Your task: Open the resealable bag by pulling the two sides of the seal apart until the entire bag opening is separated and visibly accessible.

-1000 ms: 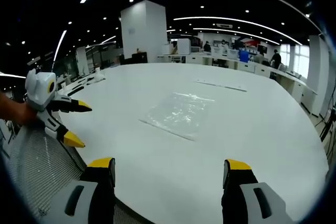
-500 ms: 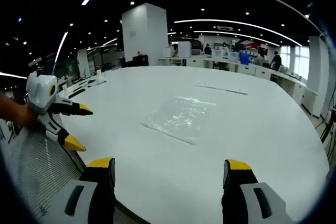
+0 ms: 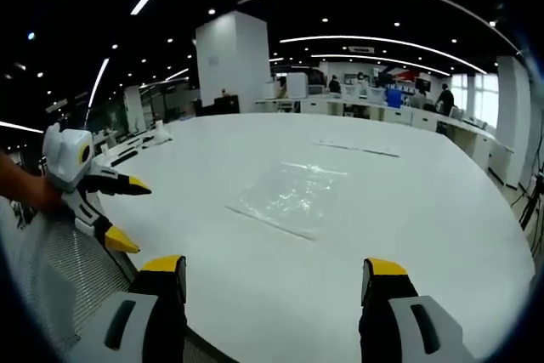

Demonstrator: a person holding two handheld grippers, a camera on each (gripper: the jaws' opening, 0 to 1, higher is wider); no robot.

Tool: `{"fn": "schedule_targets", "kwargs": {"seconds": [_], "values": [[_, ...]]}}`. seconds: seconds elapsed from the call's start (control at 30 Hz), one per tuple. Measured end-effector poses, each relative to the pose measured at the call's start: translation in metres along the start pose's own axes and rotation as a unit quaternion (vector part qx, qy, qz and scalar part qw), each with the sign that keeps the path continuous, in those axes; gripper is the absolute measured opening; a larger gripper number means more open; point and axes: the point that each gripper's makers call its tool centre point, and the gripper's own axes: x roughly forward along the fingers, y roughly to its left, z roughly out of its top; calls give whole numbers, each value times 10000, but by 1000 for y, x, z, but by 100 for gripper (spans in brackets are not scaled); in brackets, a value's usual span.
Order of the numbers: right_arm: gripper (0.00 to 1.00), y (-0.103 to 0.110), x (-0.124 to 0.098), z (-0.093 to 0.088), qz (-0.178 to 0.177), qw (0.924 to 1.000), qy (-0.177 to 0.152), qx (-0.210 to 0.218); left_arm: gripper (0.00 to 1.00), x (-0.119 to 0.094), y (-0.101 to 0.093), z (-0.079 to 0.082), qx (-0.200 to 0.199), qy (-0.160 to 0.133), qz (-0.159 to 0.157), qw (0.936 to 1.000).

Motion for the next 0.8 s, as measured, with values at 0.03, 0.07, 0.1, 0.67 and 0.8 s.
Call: {"fn": "schedule_targets", "kwargs": {"seconds": [0.03,0.07,0.1,0.67,0.8], "values": [[85,0,0,0,2,10000,-5,0,77,0,-1,0,-14,12,-13,10000],[85,0,0,0,-2,10000,-8,8,77,0,-1,0,-24,13,-19,10000],[85,-1,0,0,-9,10000,-12,21,77,0,-1,1,-28,-7,-26,10000],[84,1,1,-3,18,9999,100,38,76,-1,-1,2,-155,-41,-69,9998],[84,3,1,-2,80,9999,60,87,76,-1,-1,2,-168,-54,-57,9998]]}}
